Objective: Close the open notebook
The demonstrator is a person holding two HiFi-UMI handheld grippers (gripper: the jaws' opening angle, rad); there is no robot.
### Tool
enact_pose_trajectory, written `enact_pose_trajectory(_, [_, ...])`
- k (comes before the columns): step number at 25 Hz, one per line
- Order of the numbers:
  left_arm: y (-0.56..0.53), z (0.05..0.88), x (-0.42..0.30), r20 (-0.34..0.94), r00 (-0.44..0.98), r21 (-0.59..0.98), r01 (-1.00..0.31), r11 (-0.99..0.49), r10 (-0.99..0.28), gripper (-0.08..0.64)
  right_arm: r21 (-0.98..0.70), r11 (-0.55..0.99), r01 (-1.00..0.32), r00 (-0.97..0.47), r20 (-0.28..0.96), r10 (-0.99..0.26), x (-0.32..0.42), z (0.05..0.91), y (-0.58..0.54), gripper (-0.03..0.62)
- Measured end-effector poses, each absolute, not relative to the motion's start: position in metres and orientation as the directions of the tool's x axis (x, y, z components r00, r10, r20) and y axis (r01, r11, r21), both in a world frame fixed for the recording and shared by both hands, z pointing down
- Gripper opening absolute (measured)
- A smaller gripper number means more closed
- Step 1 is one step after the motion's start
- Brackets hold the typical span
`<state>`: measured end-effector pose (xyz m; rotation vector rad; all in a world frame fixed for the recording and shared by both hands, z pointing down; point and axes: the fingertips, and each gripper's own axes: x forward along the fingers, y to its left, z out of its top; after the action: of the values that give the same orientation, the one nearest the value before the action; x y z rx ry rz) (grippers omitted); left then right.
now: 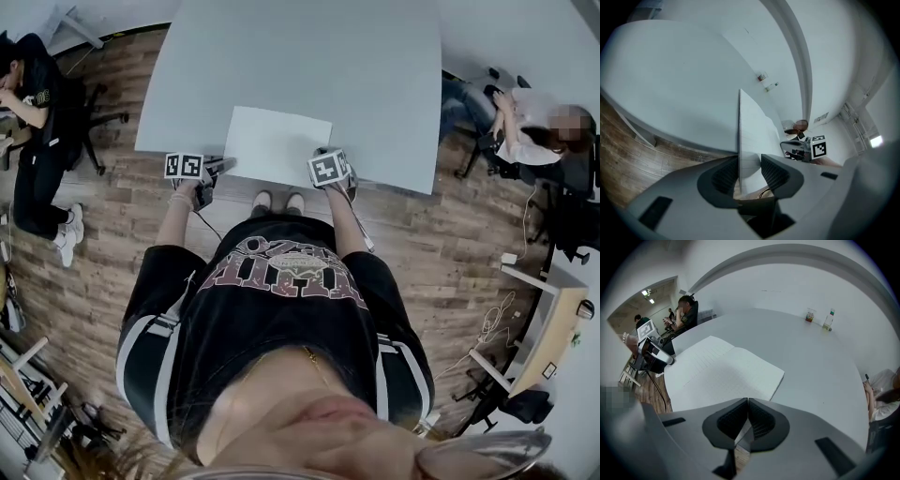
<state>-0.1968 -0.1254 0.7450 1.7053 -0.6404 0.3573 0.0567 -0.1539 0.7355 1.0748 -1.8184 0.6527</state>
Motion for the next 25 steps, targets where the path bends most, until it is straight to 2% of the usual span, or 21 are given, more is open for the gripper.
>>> enact_pose_trajectory(11, [-0.128,0.720,-0.194,0.489,0.831,0.833,-0.535,-0.139,-0.267,0.118,0.001,0.501,-0.865,-0.229,0.889,-0.397,0.057,0.736,-0.156,0.020])
enact_pose_trajectory(25, [-0.135,0.691,-0.183,0.442,0.851,0.843,-0.503,-0.193,-0.284,0.078,0.006,0.506,-0.862,-0.229,0.887,-0.402,0.057,0.738,-0.158,0.020])
